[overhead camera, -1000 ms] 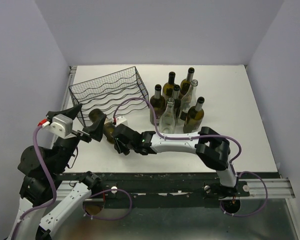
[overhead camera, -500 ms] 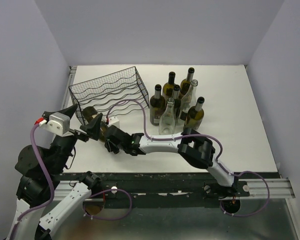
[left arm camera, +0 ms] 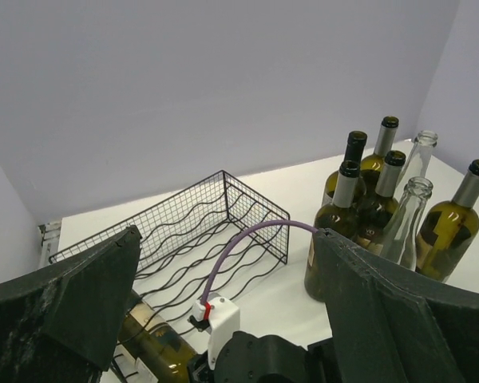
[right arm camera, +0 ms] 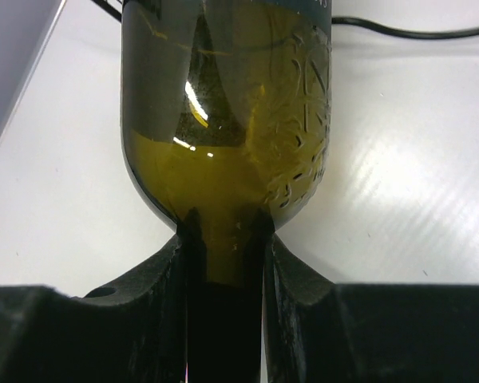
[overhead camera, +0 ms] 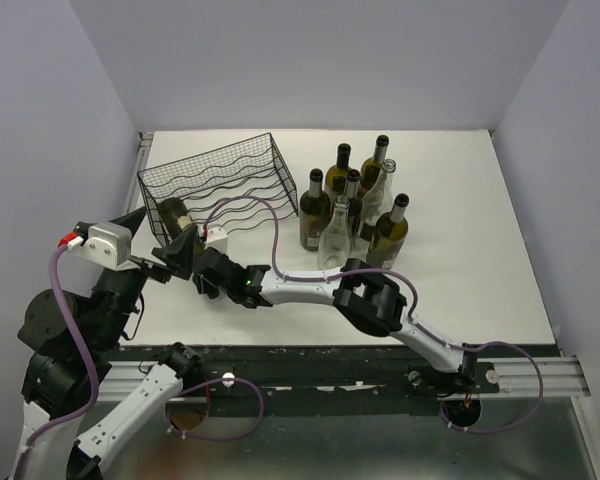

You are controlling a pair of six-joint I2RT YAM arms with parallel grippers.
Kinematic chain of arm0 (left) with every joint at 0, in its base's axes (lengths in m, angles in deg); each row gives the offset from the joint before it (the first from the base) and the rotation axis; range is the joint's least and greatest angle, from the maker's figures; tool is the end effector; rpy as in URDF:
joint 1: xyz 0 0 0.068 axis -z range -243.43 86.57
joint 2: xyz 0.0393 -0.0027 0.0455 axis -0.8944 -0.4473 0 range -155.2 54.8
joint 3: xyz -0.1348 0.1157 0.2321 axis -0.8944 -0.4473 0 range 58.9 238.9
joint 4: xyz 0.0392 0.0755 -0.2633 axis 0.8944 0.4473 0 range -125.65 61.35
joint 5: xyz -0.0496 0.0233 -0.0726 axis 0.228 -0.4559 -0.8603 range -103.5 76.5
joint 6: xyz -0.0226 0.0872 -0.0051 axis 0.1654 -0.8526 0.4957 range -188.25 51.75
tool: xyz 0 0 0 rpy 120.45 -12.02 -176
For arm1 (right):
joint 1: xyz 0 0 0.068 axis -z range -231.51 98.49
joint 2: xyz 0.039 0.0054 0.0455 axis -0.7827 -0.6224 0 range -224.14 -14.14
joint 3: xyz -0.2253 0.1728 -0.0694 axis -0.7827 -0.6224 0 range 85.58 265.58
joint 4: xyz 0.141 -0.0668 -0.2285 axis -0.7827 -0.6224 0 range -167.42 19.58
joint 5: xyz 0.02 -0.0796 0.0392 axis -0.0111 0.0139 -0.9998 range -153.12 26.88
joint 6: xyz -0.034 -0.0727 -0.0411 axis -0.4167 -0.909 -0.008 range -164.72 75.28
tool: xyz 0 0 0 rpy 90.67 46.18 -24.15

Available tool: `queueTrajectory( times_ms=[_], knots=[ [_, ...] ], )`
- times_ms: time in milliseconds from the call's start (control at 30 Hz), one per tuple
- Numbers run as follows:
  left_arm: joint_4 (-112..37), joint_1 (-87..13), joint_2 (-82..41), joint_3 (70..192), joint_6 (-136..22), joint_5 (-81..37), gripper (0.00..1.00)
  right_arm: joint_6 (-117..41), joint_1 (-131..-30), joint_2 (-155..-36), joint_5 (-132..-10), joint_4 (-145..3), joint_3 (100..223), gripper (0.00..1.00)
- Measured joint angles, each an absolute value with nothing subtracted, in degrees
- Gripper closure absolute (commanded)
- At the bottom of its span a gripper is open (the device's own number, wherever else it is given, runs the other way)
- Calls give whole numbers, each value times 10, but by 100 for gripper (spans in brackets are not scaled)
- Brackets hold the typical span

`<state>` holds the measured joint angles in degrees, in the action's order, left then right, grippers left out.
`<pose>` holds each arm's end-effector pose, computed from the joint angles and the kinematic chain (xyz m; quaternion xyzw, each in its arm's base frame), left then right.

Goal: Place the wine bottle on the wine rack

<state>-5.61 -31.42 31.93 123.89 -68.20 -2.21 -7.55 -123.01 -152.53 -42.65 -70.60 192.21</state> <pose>0.0604 -0.0192 0.4756 0.0987 0.6226 -0.1542 0.7608 0.2212 0.5725 0.1366 -0.1715 0.8476 0.2974 0.4046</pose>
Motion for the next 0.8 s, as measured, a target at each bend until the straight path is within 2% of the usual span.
queueTrajectory(
  times_ms=[200,800],
  knots=[
    [-42,-314,312,1256,-682,-22,1,-68,-1226,-1571,-421,-712,1989,99],
    [-25,-314,333,1255,-680,-22,1,32,-1197,-1597,-461,-708,2038,99]
  ],
)
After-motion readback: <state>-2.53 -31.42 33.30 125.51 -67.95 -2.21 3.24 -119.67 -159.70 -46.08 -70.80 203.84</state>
